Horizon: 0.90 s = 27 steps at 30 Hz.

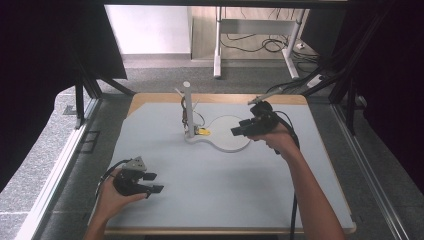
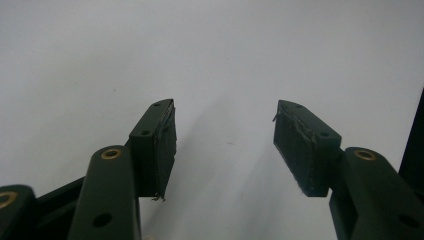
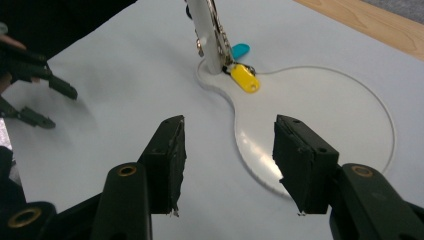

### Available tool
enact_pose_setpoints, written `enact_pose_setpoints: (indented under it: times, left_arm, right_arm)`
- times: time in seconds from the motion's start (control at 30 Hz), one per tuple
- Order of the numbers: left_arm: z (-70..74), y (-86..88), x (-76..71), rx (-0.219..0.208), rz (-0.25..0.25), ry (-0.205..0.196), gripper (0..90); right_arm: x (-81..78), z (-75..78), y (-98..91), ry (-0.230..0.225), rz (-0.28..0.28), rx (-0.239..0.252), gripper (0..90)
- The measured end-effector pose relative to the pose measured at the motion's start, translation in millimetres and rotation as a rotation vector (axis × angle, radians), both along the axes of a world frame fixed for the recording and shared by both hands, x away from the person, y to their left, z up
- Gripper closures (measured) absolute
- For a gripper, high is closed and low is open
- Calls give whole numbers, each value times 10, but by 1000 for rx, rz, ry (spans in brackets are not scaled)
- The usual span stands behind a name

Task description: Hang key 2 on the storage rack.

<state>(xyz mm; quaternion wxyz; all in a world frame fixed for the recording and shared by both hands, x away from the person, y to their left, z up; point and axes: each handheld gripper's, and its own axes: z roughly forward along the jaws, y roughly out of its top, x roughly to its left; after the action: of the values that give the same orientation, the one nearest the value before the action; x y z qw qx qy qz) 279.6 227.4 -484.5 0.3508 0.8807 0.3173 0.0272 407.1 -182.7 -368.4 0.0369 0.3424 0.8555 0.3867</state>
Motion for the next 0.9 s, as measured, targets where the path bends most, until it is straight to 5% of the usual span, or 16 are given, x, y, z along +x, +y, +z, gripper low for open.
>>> enact_pose_setpoints:
  times: [0.33,0.57,0.9]
  left_arm:
    - [-8,-18,-3,2,0,6,409]
    - [-3,-10,-13,1,13,-1,402]
    - [-10,-26,-20,1,41,-12,403]
  right_arm:
    - [-554,-324,-482,-62,-41,35,467]
    - [-908,-665,-851,-65,-95,41,467]
    - [-999,-947,-951,-89,-142,56,446]
